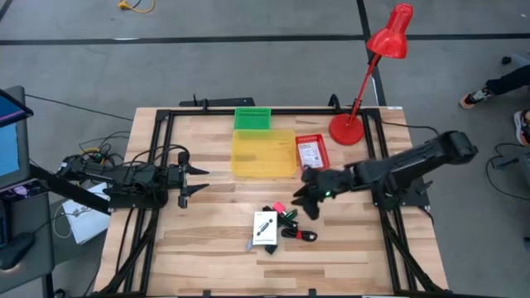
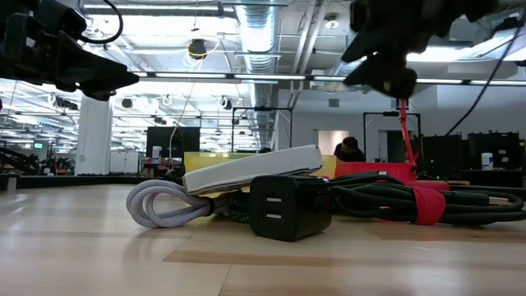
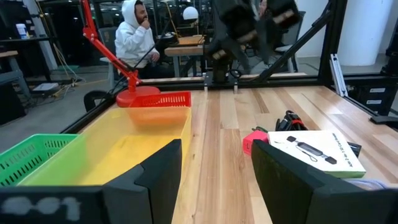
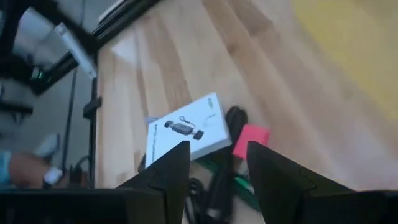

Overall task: Pick and place items into bin
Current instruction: Put the white card reader box into the red bin

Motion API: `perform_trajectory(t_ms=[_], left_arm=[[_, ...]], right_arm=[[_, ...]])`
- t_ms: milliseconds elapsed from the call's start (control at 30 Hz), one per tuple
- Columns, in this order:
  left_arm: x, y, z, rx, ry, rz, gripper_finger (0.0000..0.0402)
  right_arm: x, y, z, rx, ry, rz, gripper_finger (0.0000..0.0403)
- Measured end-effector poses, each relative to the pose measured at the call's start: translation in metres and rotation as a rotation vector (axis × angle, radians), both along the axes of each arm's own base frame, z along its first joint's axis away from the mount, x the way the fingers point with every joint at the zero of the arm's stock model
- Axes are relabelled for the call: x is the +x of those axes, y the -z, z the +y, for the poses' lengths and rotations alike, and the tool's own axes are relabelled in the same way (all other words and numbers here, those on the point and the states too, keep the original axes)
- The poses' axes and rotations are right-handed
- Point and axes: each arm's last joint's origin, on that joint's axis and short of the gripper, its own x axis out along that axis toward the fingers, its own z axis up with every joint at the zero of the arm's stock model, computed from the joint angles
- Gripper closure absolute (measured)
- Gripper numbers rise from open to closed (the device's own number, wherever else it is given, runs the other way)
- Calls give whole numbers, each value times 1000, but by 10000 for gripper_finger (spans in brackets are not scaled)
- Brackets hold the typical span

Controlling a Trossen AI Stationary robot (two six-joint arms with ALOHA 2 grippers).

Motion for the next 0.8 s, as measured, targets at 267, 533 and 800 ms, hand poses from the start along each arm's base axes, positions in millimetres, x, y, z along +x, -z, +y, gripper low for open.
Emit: perform_trajectory(t_ms=[267,533,800], left_arm=[[0,0,0,7,0,1,217],[0,0,0,7,0,1,217],[0,0,0,9,0,1,217]], right_arm=[[36,33,38,297,118,-93,215],[46,47,53,472,210,-103,193],[42,48,66,556,339,-81,209]])
